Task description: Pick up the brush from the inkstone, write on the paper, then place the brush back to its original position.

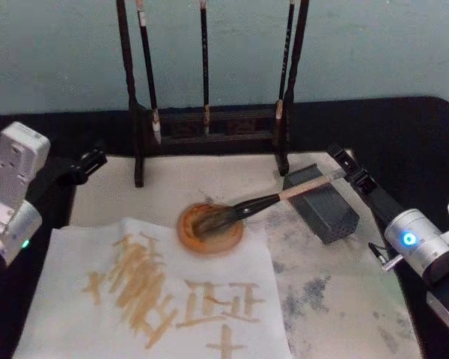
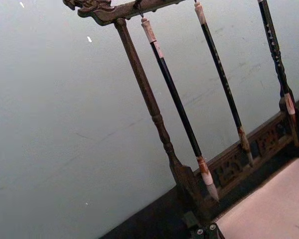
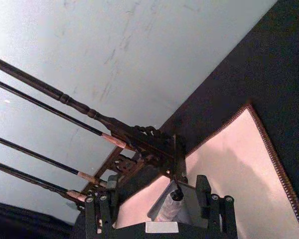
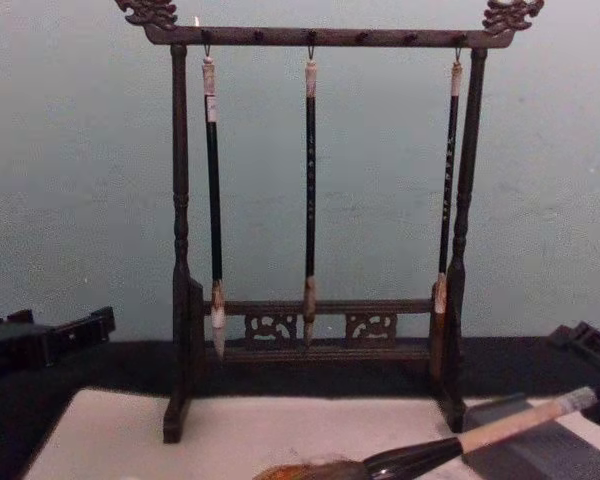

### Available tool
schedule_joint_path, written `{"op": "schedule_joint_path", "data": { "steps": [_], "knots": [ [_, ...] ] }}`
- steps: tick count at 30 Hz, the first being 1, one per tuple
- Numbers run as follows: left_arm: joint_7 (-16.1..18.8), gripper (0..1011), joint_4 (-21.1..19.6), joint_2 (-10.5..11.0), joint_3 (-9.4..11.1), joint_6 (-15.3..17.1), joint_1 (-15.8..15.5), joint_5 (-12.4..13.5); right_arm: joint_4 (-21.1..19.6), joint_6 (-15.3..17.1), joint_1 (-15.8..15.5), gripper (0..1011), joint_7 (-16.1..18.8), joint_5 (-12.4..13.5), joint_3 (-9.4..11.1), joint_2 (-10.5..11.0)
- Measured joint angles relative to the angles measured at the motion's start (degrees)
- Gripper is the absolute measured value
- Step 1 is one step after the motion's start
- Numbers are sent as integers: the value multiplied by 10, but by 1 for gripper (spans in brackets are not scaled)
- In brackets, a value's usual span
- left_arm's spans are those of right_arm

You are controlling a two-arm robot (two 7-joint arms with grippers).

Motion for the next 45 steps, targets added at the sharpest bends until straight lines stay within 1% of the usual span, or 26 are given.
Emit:
{"op": "schedule_joint_path", "data": {
  "steps": [8, 13, 22, 25, 38, 44, 45],
  "knots": [
    [0, 1002, 0, 0, 0, 0, 0, 0, -1, -5, -1, 1001, -4, 16, -3, 0],
    [0, 1002, 0, 0, 0, 0, 0, 0, -1, -9, -1, 1001, -5, 24, -10, 4],
    [0, 1000, 0, 0, 0, 0, 0, 0, -1, -14, -2, 1001, -6, 29, -19, 9],
    [0, 1002, 0, 0, 0, 0, 0, 0, -1, -20, -1, 1001, 1, 28, -23, 11],
    [0, 1002, 0, 0, 0, 0, 0, 0, -1, -19, -1, 997, 0, 28, -22, 10],
    [0, 1002, 0, 0, 0, 0, 0, 0, -1, -18, -2, 864, -1, 28, -22, 10],
    [0, 1000, 0, 0, 0, 0, 0, 0, -1, -18, -2, 811, -1, 28, -22, 10]
  ]
}}
